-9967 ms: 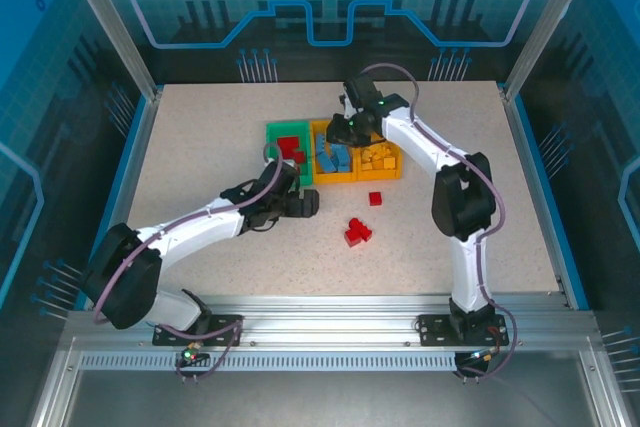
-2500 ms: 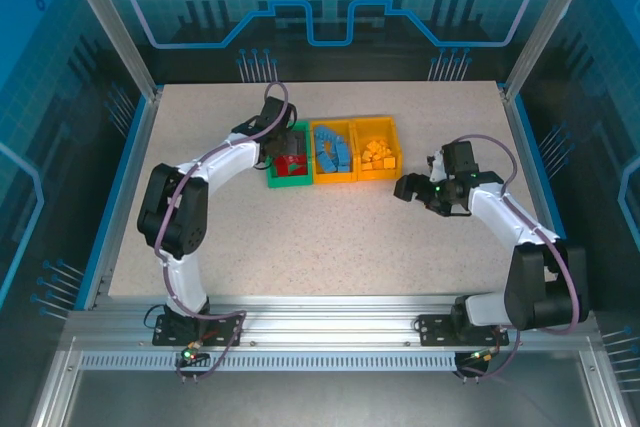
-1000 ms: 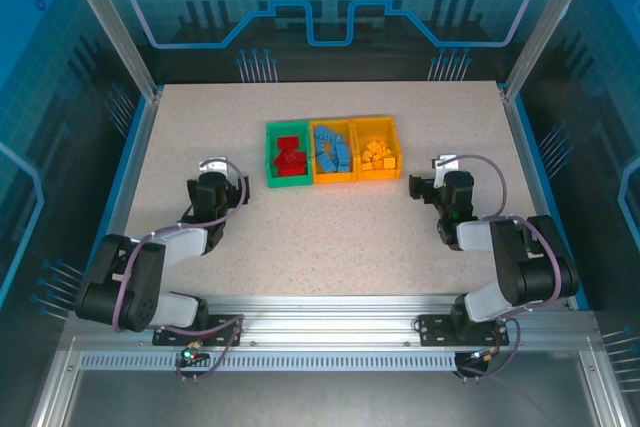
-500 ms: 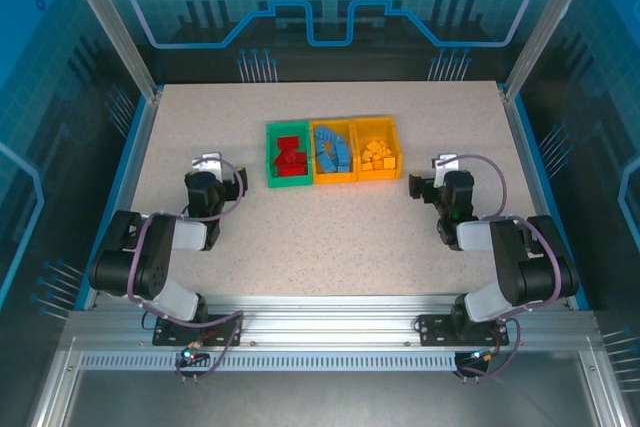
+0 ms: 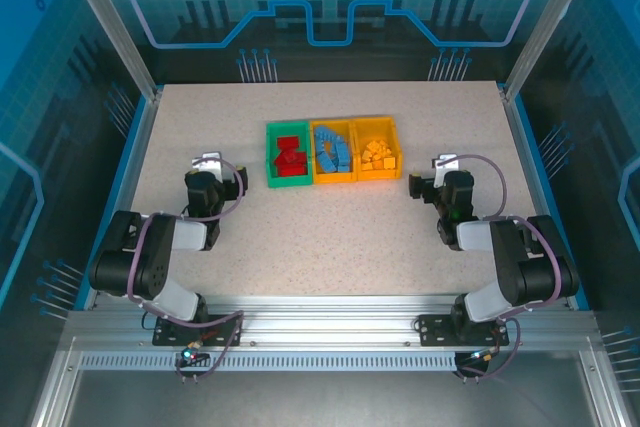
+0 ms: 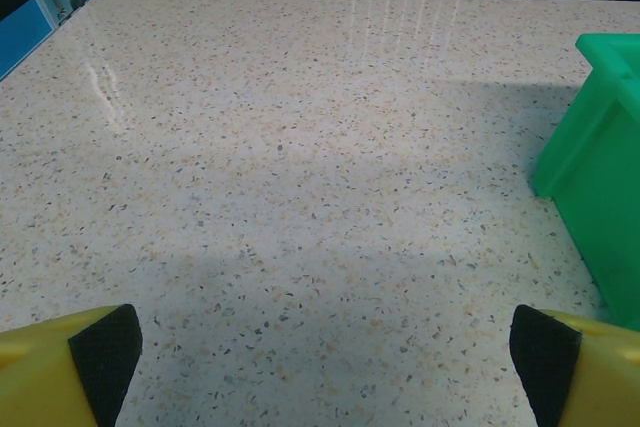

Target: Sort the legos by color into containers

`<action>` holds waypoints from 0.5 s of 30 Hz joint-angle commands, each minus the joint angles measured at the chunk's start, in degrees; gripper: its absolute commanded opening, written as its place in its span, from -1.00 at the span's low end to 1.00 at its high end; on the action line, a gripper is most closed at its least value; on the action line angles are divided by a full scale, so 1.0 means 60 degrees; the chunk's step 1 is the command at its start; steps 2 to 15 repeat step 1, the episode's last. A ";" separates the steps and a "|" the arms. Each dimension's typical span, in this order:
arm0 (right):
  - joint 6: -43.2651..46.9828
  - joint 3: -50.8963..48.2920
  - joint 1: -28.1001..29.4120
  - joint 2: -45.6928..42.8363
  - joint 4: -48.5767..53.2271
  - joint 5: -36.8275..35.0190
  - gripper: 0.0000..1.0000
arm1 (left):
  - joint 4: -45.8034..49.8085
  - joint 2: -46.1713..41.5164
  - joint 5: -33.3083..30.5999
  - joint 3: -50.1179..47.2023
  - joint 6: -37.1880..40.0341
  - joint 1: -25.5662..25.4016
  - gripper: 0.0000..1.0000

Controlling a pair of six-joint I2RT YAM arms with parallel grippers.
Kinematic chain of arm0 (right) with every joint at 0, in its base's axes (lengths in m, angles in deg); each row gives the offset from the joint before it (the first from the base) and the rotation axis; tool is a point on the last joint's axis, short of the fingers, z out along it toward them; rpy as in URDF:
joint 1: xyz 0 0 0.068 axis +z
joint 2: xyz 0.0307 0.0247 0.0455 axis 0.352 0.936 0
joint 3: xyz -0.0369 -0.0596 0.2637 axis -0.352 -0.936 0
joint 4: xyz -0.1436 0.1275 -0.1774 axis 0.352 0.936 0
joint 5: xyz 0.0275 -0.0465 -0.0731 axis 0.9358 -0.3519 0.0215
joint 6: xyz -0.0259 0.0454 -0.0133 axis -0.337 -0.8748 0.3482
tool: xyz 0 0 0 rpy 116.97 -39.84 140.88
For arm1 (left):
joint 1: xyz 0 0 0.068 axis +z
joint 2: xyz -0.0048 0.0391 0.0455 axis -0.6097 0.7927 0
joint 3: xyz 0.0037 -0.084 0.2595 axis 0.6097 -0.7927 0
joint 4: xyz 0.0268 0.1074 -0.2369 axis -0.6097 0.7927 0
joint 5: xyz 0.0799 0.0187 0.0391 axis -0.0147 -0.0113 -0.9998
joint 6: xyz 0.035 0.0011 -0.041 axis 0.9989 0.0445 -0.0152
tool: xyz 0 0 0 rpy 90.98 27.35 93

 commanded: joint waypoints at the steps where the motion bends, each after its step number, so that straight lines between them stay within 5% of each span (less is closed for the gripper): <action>1: 0.0058 0.0193 -0.0060 -0.0025 -0.0304 -0.0028 1.00 | -0.0410 0.0028 0.0209 -0.0034 -0.0156 0.0066 0.98; 15: 0.0058 0.0193 -0.0060 -0.0025 -0.0304 -0.0028 1.00 | -0.0410 0.0028 0.0209 -0.0034 -0.0156 0.0066 0.98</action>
